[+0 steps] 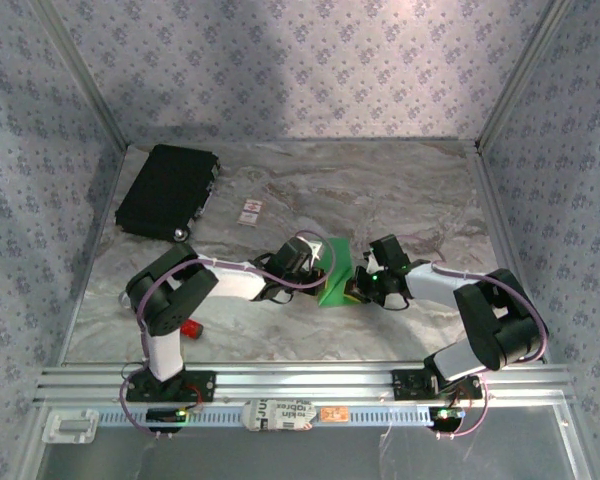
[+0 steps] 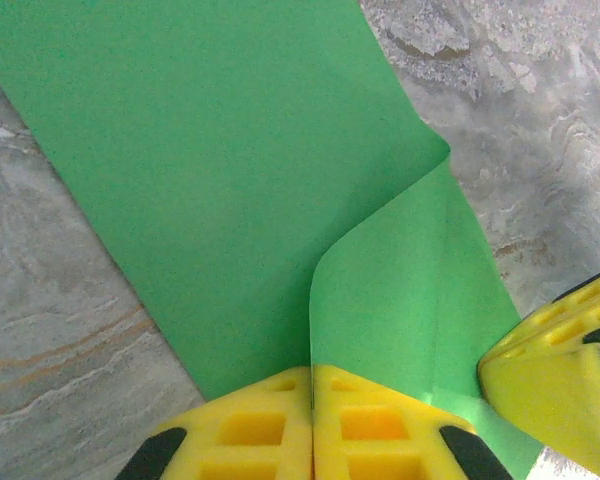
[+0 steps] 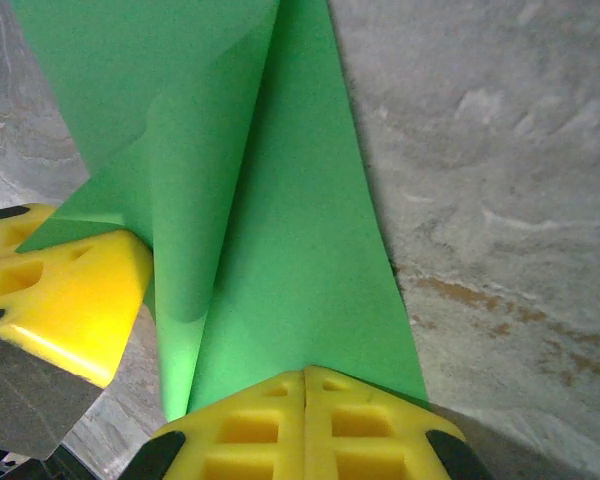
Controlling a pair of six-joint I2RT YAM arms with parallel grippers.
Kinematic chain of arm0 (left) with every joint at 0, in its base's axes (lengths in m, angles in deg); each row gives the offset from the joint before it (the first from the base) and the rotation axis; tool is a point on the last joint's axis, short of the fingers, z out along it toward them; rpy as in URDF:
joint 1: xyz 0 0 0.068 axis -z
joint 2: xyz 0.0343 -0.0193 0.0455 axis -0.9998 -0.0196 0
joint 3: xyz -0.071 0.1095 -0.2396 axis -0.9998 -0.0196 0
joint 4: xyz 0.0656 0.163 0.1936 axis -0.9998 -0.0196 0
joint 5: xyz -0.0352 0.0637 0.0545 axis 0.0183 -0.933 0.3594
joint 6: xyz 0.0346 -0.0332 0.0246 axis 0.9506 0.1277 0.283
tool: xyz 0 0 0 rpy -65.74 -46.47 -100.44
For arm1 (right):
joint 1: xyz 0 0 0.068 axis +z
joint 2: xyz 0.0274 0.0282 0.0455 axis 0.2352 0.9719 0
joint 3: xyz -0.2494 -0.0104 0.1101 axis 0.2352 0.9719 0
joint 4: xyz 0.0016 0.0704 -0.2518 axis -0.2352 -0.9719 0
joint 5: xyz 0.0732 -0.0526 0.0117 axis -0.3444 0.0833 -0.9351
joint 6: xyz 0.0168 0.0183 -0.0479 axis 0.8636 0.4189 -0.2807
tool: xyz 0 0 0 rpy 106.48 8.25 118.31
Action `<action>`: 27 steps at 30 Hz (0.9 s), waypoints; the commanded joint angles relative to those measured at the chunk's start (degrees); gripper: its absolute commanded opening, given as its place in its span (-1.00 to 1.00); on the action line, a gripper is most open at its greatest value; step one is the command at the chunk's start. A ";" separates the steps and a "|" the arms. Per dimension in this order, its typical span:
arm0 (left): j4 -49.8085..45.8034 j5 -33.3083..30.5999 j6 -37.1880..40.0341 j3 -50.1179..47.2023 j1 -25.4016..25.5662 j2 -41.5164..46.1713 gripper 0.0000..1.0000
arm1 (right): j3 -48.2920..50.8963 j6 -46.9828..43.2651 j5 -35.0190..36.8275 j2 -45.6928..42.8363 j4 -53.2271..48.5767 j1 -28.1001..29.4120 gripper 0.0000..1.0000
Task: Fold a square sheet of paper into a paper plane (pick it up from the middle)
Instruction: Fold the triangle a second time at the center of the table.
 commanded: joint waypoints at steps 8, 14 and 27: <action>-1.37 1.07 -0.56 -1.40 -0.22 -2.48 -0.88 | 0.74 3.70 -1.06 -4.87 3.83 -2.04 -1.00; -1.52 1.02 -0.66 -1.01 -0.22 -2.90 -0.88 | -0.02 7.90 -3.26 -2.99 10.94 -0.43 -1.00; -2.00 1.34 -0.57 -0.70 -0.22 -3.01 -0.88 | -2.84 9.87 -4.71 4.47 15.97 1.66 -1.00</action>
